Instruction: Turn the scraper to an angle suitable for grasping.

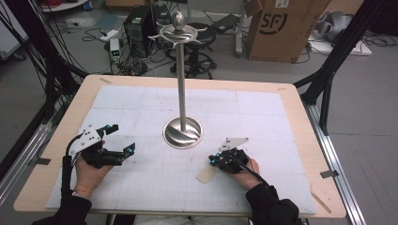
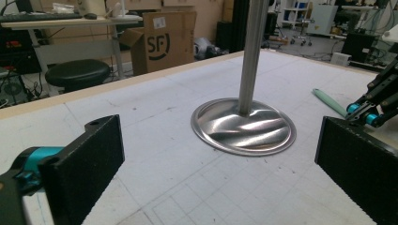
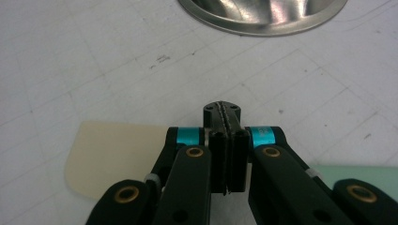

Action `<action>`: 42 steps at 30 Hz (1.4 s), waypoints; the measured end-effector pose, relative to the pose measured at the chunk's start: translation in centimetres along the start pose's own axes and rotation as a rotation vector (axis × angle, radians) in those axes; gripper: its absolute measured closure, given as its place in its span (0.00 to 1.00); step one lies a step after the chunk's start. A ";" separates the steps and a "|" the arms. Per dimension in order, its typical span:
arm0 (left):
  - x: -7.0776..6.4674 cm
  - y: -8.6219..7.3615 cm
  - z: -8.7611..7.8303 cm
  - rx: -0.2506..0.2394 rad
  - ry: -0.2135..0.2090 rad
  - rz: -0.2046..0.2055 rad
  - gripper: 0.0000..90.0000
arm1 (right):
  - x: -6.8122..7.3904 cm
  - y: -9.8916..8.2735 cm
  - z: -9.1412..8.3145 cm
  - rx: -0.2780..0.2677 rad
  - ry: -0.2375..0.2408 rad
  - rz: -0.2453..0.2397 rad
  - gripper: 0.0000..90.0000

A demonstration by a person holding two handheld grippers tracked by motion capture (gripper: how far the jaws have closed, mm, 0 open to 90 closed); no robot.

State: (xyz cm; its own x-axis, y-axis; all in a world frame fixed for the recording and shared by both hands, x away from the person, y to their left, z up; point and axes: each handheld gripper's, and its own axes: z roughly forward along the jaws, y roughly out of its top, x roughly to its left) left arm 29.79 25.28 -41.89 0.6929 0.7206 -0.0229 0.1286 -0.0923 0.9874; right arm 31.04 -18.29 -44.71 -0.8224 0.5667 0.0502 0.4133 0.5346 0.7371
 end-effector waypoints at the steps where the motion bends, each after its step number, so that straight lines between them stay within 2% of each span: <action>1: 0.0 0.0 0.0 0.001 0.000 0.000 0.02 | 0.0 0.0 0.0 0.000 0.000 0.000 1.00; 6: 0.1 0.0 0.0 -0.003 0.004 -0.001 0.02 | 0.0 -0.6 -0.5 -0.006 0.013 0.016 1.00; 12: 0.1 0.0 0.0 -0.006 0.004 -0.004 0.02 | 0.0 -1.5 -1.7 0.003 0.007 -0.005 1.00; 20: 0.1 0.0 0.0 -0.007 0.005 -0.005 0.02 | -0.4 -2.5 -3.1 0.024 0.000 -0.006 1.00; 28: 0.1 0.0 0.0 -0.007 0.005 -0.006 0.02 | -0.9 -3.7 -4.5 0.031 -0.028 0.012 1.00; 32: 0.1 0.0 0.1 -0.006 0.006 -0.010 0.02 | -1.3 -4.6 -5.5 0.023 -0.035 0.040 1.00; 39: 0.1 0.0 0.1 -0.012 0.006 -0.009 0.02 | -1.4 -4.9 -5.9 0.022 -0.041 0.046 1.00; 40: 0.1 0.0 0.1 -0.013 0.006 -0.008 0.02 | -1.4 -4.8 -6.1 0.028 -0.053 0.032 1.00; 42: 0.1 0.0 0.1 -0.014 0.006 -0.011 0.02 | -2.1 -4.9 -6.9 0.011 -0.092 0.054 1.00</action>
State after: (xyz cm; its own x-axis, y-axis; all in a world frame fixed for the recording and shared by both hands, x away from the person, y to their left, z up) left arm 29.99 25.29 -41.93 0.6871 0.7258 -0.0332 0.1263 -0.0743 0.9892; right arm 28.05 -26.41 -43.76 -0.7597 0.6497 0.0269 0.4603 0.5082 0.7279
